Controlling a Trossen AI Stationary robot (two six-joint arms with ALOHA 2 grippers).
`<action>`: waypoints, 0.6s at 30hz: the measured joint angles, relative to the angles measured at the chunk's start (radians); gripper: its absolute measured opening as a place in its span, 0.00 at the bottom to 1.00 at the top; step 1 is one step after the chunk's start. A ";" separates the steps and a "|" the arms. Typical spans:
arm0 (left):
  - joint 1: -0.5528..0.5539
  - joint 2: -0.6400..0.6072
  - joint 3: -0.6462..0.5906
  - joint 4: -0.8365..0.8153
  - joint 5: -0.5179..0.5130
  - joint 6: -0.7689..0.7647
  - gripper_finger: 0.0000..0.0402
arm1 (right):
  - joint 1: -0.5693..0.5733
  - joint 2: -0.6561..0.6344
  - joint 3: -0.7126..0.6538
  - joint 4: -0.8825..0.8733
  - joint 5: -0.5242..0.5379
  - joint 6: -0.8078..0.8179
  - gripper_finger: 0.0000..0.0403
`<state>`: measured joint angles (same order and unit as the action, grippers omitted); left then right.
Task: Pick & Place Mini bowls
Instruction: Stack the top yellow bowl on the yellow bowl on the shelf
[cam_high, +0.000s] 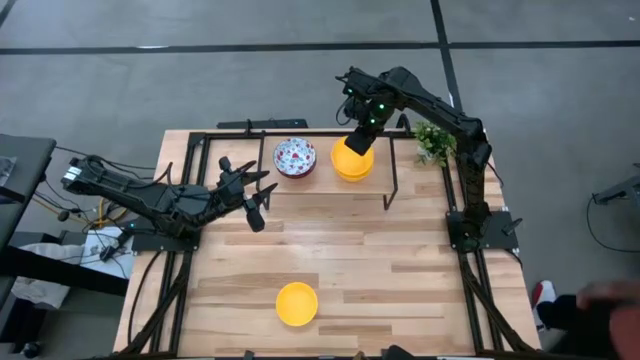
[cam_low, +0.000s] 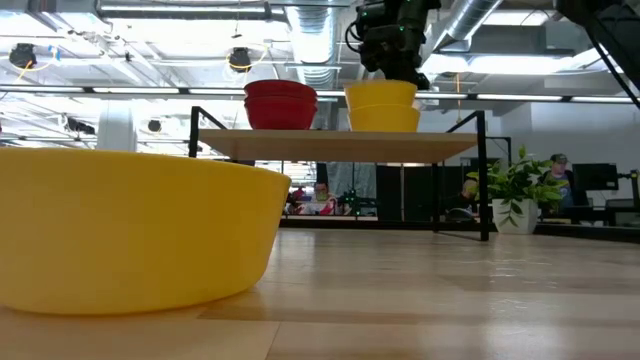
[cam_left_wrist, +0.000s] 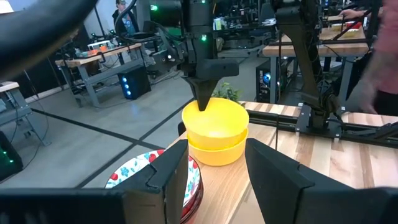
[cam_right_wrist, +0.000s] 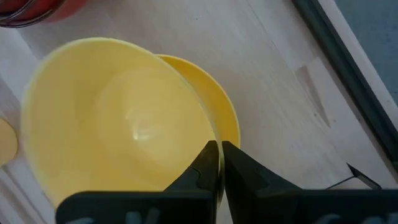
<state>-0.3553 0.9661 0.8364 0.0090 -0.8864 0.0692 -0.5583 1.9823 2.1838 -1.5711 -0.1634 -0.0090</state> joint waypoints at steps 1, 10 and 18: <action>0.000 0.000 0.000 0.000 0.000 0.000 0.40 | 0.000 0.000 0.000 0.000 0.006 0.000 0.04; 0.000 0.000 0.000 0.000 0.000 0.000 0.40 | 0.000 0.000 0.000 0.000 0.011 -0.002 0.11; 0.000 0.000 0.000 0.000 0.000 0.000 0.40 | 0.000 -0.006 0.000 0.000 0.075 0.000 0.13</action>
<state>-0.3553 0.9661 0.8364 0.0090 -0.8864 0.0696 -0.5583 1.9767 2.1838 -1.5711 -0.0884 -0.0092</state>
